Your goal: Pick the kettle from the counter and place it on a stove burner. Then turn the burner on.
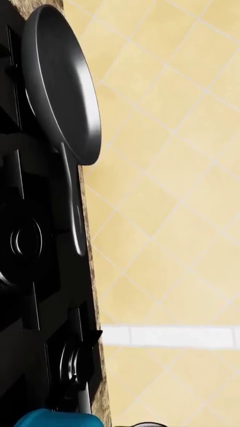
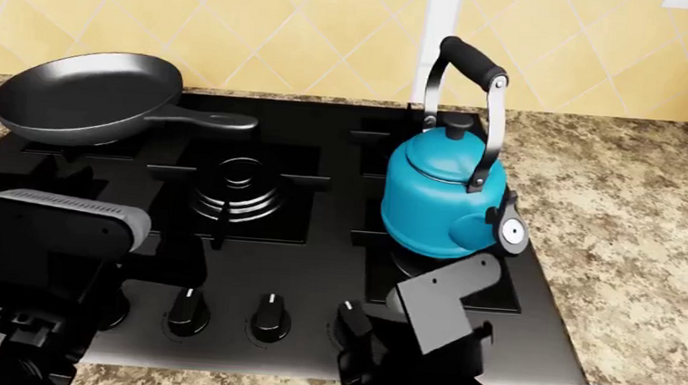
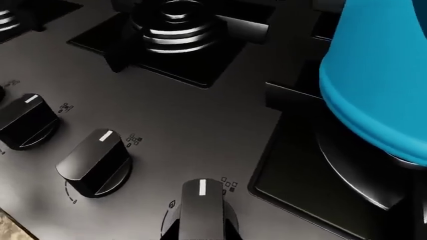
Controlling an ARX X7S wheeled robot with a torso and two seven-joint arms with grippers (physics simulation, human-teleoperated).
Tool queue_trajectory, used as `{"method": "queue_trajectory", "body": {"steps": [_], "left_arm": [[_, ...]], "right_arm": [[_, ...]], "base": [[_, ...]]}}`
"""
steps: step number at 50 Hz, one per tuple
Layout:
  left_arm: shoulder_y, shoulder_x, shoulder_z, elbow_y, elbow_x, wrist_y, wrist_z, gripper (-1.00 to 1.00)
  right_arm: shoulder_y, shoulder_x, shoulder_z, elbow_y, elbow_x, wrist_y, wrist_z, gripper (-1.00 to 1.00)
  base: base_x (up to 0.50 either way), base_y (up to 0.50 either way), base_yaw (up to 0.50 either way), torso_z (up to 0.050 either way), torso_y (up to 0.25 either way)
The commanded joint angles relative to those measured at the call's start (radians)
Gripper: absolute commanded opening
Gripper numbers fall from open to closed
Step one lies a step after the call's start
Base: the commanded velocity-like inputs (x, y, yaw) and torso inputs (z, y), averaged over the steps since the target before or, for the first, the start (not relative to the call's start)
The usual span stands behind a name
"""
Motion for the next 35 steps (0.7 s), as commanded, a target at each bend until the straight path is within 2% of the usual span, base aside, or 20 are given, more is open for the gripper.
{"method": "queue_trajectory", "body": {"steps": [1,11,19,35], "left_arm": [[-0.006,-0.001,0.006,-0.001,-0.002,-0.003,-0.004,1.0],[-0.004,0.003,0.015,-0.012,0.009,0.008,0.001,1.0],[-0.002,0.001,0.015,-0.012,0.007,0.009,0.0,1.0],[-0.002,-0.004,0.016,-0.018,0.008,0.013,0.0,1.0]], "right_arm": [[0.03,0.061,-0.034,-0.005,0.003,0.072,-0.108,-1.0],[0.114,0.096,-0.041,0.028,-0.059,0.147,-0.26,-1.0],[0.207,0.092,-0.104,0.068,-0.17,0.266,-0.401,-1.0],[0.272,0.086,-0.168,0.119,-0.322,0.298,-0.613,-1.0]], "base": [[-0.01,0.0,0.0,0.0,0.0],[0.0,0.0,0.0,0.0,0.001],[0.0,0.0,0.0,0.0,0.001],[0.0,0.0,0.0,0.0,0.0]]}}
